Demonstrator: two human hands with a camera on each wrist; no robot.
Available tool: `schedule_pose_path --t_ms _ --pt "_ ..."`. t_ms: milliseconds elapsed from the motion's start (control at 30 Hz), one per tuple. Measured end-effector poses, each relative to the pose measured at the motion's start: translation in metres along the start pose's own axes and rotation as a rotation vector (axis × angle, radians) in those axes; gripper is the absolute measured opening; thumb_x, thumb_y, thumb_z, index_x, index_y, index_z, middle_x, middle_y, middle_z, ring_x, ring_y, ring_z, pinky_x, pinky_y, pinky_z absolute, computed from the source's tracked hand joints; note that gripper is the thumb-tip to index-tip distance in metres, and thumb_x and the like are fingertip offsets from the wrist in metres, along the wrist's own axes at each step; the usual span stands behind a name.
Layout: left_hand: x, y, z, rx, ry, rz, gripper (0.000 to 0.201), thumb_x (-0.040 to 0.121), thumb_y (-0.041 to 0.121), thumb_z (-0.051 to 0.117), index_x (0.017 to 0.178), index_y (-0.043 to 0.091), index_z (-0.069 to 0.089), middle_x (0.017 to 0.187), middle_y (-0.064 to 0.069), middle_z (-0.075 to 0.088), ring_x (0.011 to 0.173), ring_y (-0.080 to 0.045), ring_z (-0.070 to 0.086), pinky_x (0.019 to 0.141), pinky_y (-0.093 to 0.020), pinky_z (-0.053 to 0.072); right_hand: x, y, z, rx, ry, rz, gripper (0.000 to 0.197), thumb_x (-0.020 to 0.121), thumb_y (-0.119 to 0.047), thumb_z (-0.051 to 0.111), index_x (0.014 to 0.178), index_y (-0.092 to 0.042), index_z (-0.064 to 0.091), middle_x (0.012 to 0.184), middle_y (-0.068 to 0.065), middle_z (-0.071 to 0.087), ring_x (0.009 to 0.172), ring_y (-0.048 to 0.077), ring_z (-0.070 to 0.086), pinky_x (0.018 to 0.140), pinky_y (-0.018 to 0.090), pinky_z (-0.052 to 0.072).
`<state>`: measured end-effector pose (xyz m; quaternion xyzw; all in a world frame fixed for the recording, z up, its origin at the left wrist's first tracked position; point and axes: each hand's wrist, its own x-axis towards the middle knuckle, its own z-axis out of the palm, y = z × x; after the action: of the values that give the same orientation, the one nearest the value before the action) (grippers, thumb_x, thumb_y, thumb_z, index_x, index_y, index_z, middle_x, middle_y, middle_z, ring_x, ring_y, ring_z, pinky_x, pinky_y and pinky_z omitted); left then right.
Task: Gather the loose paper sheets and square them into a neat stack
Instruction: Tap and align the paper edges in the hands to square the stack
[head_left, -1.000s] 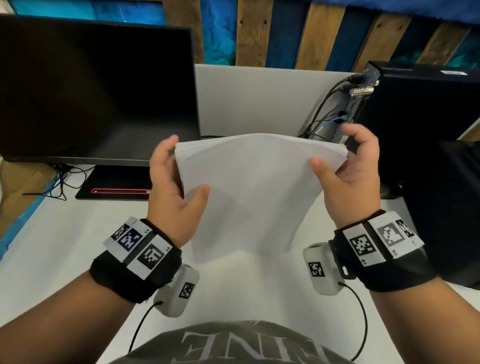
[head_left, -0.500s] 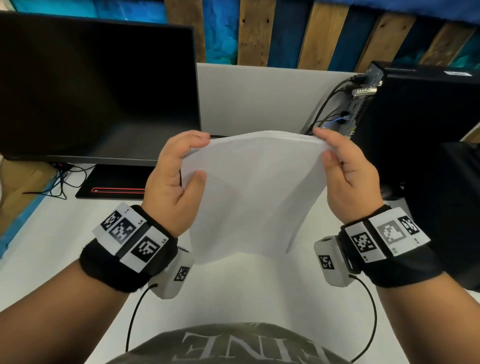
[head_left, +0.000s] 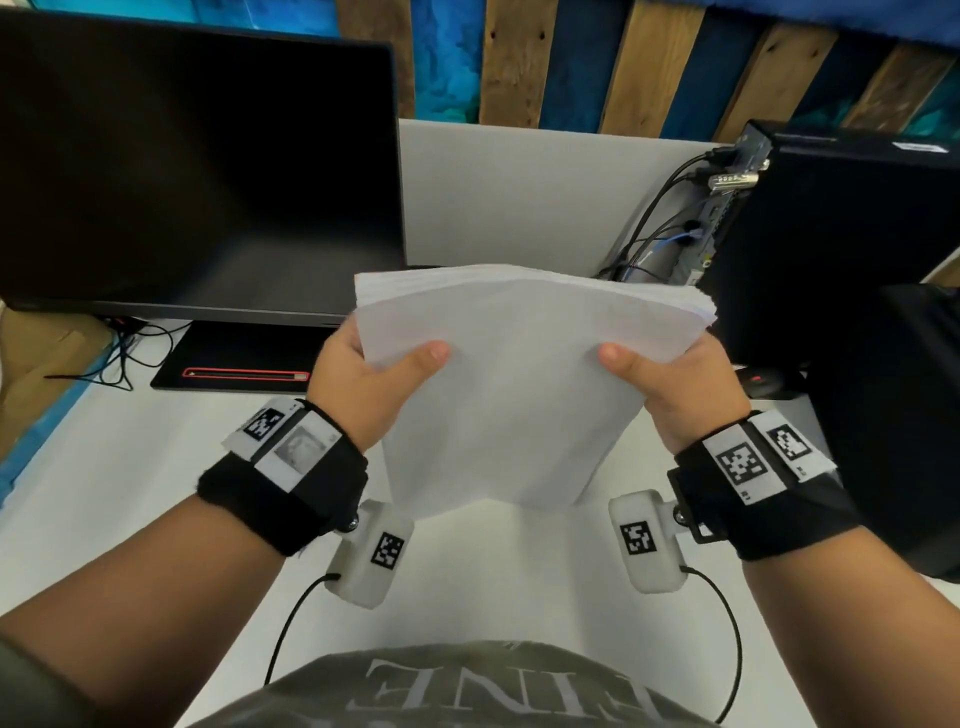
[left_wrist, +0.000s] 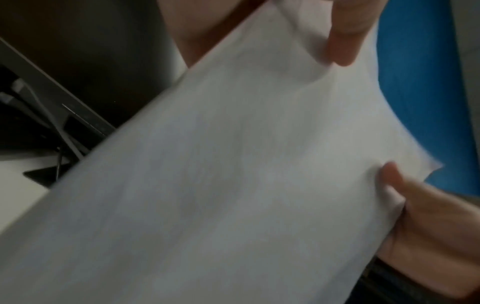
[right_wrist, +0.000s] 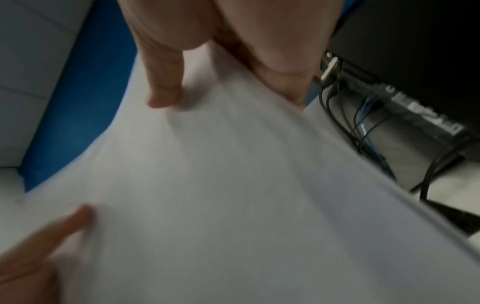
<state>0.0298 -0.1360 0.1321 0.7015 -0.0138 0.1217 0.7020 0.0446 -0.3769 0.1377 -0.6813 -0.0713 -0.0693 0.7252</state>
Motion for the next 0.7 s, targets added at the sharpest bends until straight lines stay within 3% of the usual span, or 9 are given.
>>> schedule_pose_path --t_ms 33,100,167,267,333,467,600,700 --pt "-0.001 0.0 0.004 0.029 0.035 -0.033 0.032 0.067 0.015 0.078 0.096 0.02 0.065 0.077 0.017 0.07 0.069 0.006 0.067 0.068 -0.022 0.057 -0.001 0.0 0.004 0.029 0.019 0.017 0.061 0.033 -0.04 0.088 0.089 -0.022 0.068 0.084 -0.009 0.076 0.081 0.004 0.07 0.07 0.019 0.056" --pt "-0.002 0.002 0.009 0.02 0.103 -0.024 0.017 0.073 0.01 0.073 0.089 0.016 0.069 0.063 0.02 0.069 0.061 0.009 0.065 0.059 -0.014 0.054 -0.006 -0.007 0.011 0.071 0.078 -0.004 0.043 0.039 -0.025 0.083 0.08 -0.021 0.068 0.072 -0.011 0.075 0.073 0.004 0.07 0.067 0.022 0.057" --pt "-0.006 0.008 0.008 -0.031 0.124 0.041 0.02 0.073 0.009 0.074 0.082 0.025 0.067 0.064 0.022 0.071 0.066 0.007 0.067 0.06 -0.013 0.054 -0.01 -0.016 0.013 0.11 0.117 -0.06 0.035 0.049 -0.012 0.076 0.083 -0.019 0.067 0.072 -0.01 0.075 0.074 0.007 0.071 0.071 0.027 0.058" --pt "-0.009 0.012 0.003 -0.028 0.084 0.113 0.027 0.068 0.011 0.077 0.081 0.031 0.065 0.071 0.025 0.072 0.073 0.004 0.069 0.063 -0.014 0.054 -0.015 -0.021 0.014 0.079 0.142 -0.115 0.035 0.054 -0.008 0.075 0.085 -0.021 0.066 0.074 -0.011 0.075 0.076 0.006 0.071 0.072 0.025 0.058" --pt "-0.009 0.004 0.003 -0.021 0.069 0.083 0.03 0.068 0.004 0.076 0.081 0.028 0.064 0.068 0.027 0.071 0.07 0.005 0.068 0.062 -0.013 0.054 -0.016 -0.013 0.015 0.054 0.146 -0.074 0.036 0.053 -0.007 0.076 0.086 -0.021 0.066 0.074 -0.013 0.075 0.075 0.005 0.071 0.07 0.024 0.058" --pt "-0.009 -0.011 0.003 0.008 0.06 0.001 0.031 0.065 0.002 0.077 0.078 0.028 0.065 0.066 0.027 0.07 0.067 0.006 0.068 0.062 -0.014 0.055 -0.018 -0.002 0.017 0.028 0.143 -0.008 0.04 0.062 0.01 0.073 0.087 -0.021 0.066 0.074 -0.014 0.075 0.075 0.003 0.07 0.071 0.023 0.058" --pt "-0.007 -0.013 0.004 -0.029 0.044 -0.023 0.028 0.066 0.001 0.076 0.075 0.025 0.065 0.062 0.025 0.07 0.063 0.006 0.067 0.06 -0.013 0.055 -0.019 -0.002 0.015 0.032 0.134 -0.003 0.041 0.061 0.009 0.074 0.087 -0.022 0.066 0.076 -0.01 0.074 0.077 0.005 0.07 0.074 0.026 0.059" --pt "-0.008 -0.012 0.005 -0.068 0.054 -0.015 0.029 0.066 0.0 0.075 0.068 0.028 0.069 0.062 0.021 0.071 0.063 0.002 0.068 0.061 -0.016 0.056 -0.019 -0.004 0.015 0.075 0.137 -0.012 0.041 0.051 -0.005 0.076 0.088 -0.019 0.067 0.077 -0.009 0.075 0.079 0.009 0.071 0.072 0.026 0.058"
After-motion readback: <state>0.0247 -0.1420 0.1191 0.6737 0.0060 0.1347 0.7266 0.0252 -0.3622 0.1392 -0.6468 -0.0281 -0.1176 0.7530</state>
